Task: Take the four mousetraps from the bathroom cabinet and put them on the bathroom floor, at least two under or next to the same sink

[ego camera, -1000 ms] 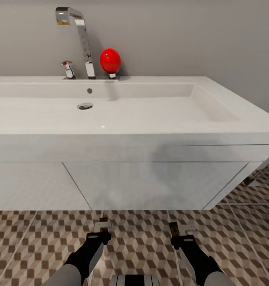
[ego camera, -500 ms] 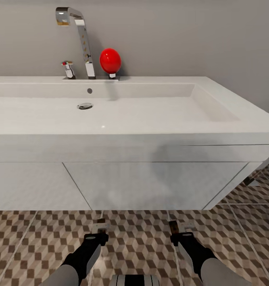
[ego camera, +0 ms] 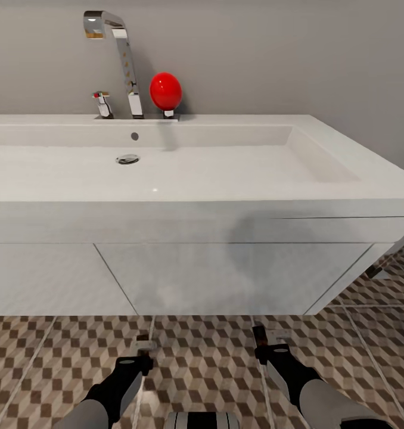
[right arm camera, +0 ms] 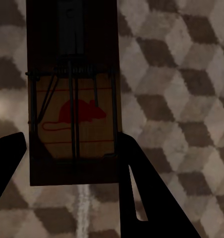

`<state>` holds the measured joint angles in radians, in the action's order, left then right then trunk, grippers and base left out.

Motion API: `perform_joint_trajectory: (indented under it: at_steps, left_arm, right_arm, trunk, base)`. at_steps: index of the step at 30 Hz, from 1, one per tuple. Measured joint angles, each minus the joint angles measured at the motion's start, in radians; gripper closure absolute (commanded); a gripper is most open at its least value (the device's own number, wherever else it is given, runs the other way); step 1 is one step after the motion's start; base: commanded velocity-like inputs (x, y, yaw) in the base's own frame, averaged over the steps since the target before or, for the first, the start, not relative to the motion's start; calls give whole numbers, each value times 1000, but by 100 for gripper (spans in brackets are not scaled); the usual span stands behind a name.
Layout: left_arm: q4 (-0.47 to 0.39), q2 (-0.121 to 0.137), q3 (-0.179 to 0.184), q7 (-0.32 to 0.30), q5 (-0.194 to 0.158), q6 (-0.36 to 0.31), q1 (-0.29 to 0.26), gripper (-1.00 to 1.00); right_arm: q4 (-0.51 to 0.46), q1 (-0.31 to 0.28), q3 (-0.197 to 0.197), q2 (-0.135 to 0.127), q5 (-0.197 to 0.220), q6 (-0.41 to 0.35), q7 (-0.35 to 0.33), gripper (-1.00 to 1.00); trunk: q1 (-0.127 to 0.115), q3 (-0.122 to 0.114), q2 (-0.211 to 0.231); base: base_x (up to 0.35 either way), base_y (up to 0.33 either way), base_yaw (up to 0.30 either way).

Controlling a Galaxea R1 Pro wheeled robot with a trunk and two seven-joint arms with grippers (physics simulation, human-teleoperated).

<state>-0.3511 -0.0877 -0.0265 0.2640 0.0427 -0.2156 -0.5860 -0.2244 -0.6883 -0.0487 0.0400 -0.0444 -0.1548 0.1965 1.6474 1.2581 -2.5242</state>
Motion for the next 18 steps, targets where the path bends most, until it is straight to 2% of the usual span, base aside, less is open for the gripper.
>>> perform_joint_trajectory:
  at_steps: [5,12,18]
  left_arm:
    - [2,5,0,0,0,7,0,100]
    - [1,2,1,0,-1,58,0,100]
    - [-10,0,1,0,-2,33,-3,100]
  right_arm:
    - [1,0,1,0,0,3,0,100]
    - [1,0,1,0,0,4,0,100]
    - [2,0,-3,1,-1,6,0,100]
  trunk:
    - [0,0,0]
    - [0,0,0]
    - [0,0,0]
  base:
    - [0,0,0]
    - [0,0,0]
    - [0,0,0]
